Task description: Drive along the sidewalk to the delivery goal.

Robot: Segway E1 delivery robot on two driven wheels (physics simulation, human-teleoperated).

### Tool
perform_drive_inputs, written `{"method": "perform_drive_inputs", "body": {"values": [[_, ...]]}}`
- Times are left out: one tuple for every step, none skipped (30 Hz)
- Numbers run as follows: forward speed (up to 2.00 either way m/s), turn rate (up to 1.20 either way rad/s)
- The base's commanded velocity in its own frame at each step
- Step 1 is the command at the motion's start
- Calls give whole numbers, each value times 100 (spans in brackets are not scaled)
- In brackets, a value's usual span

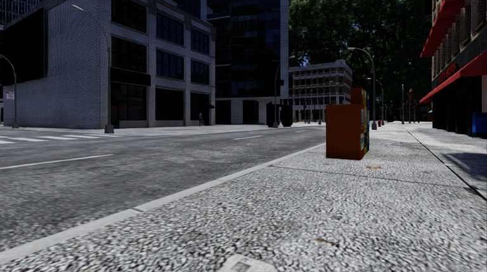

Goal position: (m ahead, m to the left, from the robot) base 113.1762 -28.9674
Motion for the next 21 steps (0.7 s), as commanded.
{"method": "perform_drive_inputs", "body": {"values": [[0,0],[0,0],[0,0],[0,0],[0,0],[0,0],[0,0],[0,0],[0,0],[0,0],[0,0],[0,0],[0,0],[0,0],[0,0],[0,0],[0,0],[0,0],[0,0],[0,0],[0,0]]}}
